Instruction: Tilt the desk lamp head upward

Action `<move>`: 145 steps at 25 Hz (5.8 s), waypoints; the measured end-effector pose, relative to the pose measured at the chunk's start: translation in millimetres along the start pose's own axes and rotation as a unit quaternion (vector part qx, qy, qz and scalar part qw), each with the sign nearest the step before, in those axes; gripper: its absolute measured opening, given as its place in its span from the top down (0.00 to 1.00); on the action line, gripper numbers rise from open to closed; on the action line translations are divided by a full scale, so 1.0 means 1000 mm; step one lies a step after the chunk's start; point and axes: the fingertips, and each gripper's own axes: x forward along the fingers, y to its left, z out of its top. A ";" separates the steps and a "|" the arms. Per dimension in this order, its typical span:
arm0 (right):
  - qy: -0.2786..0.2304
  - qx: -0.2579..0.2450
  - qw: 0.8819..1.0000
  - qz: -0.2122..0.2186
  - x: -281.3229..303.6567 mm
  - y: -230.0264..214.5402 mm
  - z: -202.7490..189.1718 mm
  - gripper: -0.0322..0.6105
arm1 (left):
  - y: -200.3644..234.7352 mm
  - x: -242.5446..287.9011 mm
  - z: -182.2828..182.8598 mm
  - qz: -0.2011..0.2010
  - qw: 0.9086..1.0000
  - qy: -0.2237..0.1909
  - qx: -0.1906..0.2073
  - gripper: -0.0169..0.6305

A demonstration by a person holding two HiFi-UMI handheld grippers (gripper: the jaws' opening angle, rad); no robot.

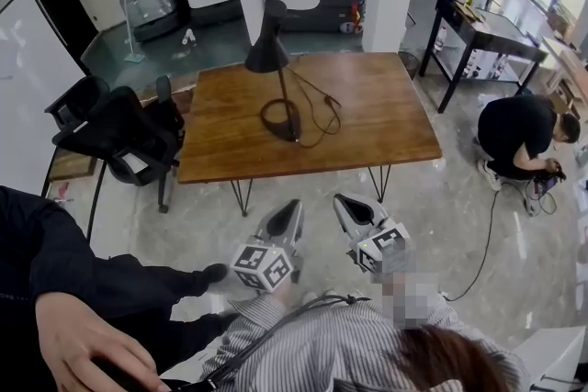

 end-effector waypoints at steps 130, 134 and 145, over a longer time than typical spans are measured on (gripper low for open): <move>-0.231 -0.513 0.822 0.088 0.264 -0.075 0.264 0.58 | 0.213 0.308 0.035 -0.068 0.988 0.113 0.080 0.93; -0.253 -0.515 0.818 0.046 0.262 -0.076 0.258 0.58 | 0.213 0.308 0.035 -0.066 0.988 0.114 0.079 0.93; -0.286 -0.481 0.828 -0.031 0.259 -0.079 0.240 0.59 | 0.213 0.309 0.035 -0.061 0.988 0.116 0.077 0.93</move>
